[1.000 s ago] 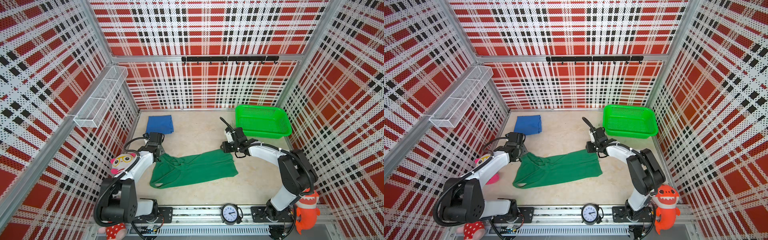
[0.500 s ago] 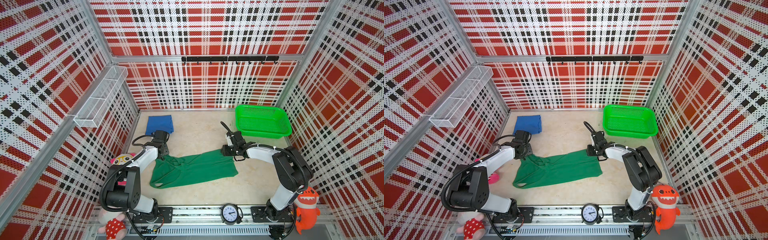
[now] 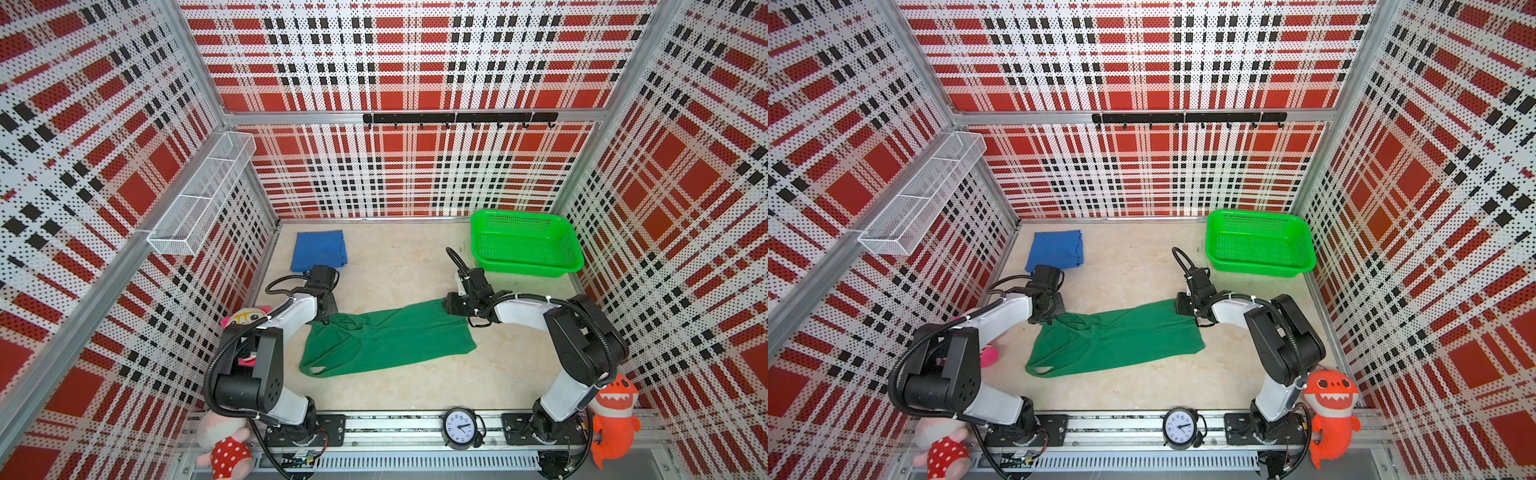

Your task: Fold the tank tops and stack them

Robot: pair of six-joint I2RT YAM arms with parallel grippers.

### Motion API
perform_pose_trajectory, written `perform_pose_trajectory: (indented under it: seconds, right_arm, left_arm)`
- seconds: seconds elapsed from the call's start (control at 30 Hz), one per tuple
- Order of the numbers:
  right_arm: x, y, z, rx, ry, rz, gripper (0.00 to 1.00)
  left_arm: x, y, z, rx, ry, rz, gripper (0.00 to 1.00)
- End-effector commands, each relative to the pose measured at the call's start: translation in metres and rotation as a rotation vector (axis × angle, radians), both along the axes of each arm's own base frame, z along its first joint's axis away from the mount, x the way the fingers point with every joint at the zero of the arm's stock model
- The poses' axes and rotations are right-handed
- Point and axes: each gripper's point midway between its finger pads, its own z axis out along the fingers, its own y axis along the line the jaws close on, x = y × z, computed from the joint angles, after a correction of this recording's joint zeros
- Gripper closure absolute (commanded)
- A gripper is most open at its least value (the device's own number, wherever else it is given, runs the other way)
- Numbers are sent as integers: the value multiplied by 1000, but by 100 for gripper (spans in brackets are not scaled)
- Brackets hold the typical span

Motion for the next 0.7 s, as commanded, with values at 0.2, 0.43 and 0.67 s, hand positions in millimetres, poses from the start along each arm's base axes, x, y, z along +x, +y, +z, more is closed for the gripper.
perform_pose_trajectory:
  seconds: [0.2, 0.43, 0.67]
  right_arm:
    - [-38, -30, -14, -2, 14, -121, 55]
    - [-36, -23, 0, 17, -26, -63, 51]
    - [-29, -15, 48, 16, -138, 33, 34]
  left_arm:
    - [-40, 21, 42, -158, -402, 251, 100]
    - [-57, 34, 34, -341, -543, 354, 43]
    - [-38, 42, 99, -225, -591, 281, 40]
